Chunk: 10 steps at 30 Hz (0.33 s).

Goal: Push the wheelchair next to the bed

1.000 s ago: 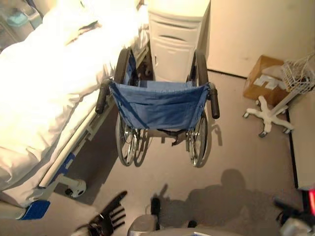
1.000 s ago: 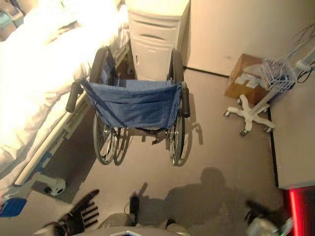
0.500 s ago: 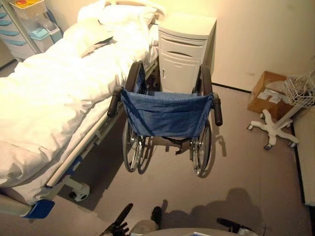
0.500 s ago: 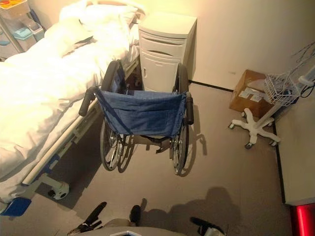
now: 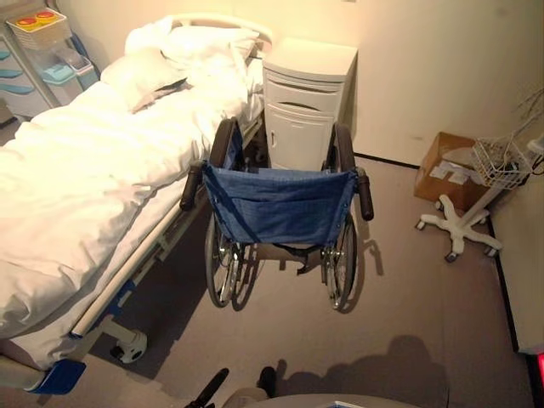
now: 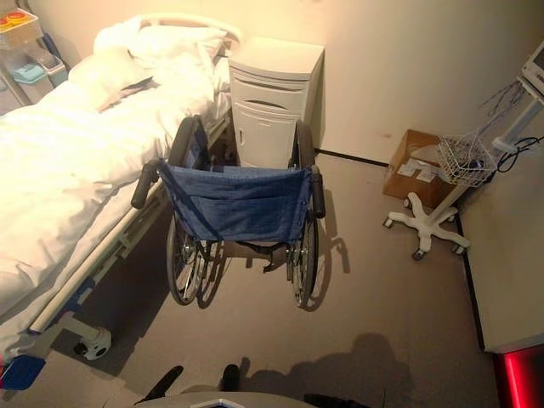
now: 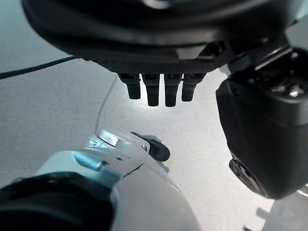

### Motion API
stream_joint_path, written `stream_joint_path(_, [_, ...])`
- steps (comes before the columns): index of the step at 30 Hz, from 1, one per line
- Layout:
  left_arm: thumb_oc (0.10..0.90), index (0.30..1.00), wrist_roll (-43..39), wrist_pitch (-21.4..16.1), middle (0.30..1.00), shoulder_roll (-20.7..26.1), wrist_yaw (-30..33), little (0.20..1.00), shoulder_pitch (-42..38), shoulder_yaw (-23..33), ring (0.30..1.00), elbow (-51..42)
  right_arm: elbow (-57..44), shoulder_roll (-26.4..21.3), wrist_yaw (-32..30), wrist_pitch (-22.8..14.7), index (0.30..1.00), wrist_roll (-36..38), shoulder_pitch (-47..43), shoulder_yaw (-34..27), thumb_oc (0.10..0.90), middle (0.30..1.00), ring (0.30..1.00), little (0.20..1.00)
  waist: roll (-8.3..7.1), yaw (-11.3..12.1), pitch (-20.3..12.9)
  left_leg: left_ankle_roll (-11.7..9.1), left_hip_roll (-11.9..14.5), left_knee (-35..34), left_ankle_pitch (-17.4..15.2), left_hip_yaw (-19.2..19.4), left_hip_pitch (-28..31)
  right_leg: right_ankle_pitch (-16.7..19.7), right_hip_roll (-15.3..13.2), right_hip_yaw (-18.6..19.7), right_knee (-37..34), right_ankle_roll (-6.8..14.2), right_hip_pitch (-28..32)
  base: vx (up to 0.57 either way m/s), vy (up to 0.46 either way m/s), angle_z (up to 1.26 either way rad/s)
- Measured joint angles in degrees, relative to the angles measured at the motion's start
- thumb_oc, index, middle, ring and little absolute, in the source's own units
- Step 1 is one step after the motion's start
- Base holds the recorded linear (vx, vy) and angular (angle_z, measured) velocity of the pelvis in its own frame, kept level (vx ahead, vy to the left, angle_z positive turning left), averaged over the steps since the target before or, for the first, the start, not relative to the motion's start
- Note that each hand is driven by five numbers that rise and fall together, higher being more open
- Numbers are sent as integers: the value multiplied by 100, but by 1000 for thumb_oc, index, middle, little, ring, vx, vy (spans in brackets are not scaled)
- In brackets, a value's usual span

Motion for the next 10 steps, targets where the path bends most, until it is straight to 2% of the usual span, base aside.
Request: stream_joint_path(10, [800,900,3,153,900,3,21,900,-34,-6,900,14,-1,34,106,87,900,18,-4,1,800,900,900,900,5,-7,-32,0,7,0,-1,0,43,-3,8,17,4,-6,46,0,0,0])
